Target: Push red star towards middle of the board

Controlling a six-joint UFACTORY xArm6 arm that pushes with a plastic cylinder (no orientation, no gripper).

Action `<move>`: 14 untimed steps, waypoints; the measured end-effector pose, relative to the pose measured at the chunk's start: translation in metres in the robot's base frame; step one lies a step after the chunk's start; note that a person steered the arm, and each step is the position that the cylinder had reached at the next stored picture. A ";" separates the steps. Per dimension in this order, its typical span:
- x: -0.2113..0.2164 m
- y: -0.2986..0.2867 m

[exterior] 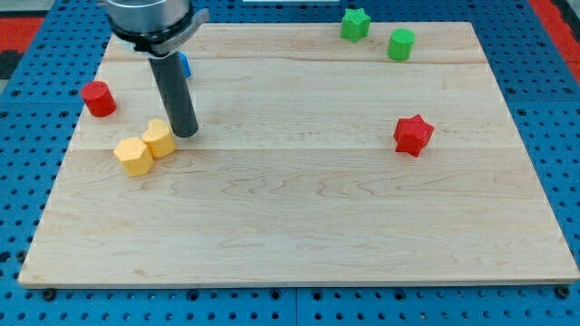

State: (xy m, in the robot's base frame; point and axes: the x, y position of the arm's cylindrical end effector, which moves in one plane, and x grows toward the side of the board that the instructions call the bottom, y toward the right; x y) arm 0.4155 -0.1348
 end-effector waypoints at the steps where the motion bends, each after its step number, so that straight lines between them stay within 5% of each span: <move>1: -0.018 0.090; 3: 0.052 0.115; 5: 0.064 0.246; 8: 0.064 0.265; 9: 0.050 0.307; 12: -0.076 0.273; 14: -0.032 0.299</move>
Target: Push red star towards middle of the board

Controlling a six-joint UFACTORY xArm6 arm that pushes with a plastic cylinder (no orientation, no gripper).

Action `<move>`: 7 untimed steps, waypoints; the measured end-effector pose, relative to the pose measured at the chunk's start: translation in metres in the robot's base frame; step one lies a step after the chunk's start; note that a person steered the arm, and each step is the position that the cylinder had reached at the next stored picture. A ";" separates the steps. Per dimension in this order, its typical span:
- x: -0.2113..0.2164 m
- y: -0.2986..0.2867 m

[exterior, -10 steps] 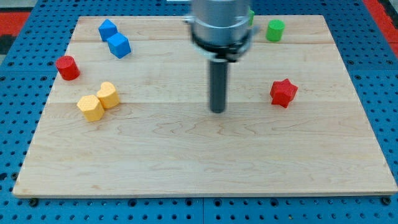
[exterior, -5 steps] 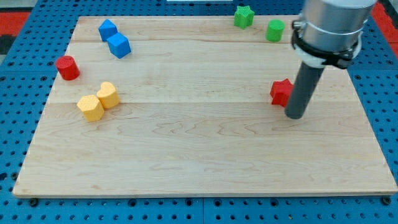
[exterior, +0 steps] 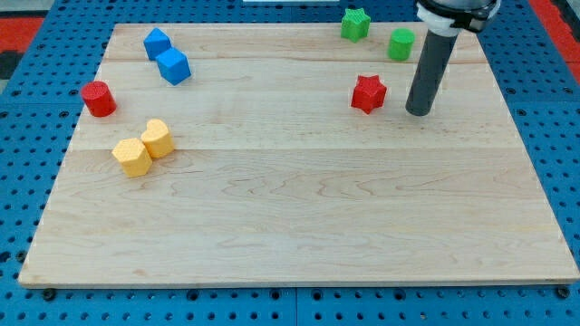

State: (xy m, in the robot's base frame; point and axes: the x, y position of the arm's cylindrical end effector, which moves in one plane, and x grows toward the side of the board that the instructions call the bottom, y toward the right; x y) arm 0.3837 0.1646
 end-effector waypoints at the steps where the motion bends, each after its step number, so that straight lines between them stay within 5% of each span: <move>1: 0.000 0.000; 4: 0.040 -0.027; 5: -0.026 -0.058; 7: -0.052 -0.020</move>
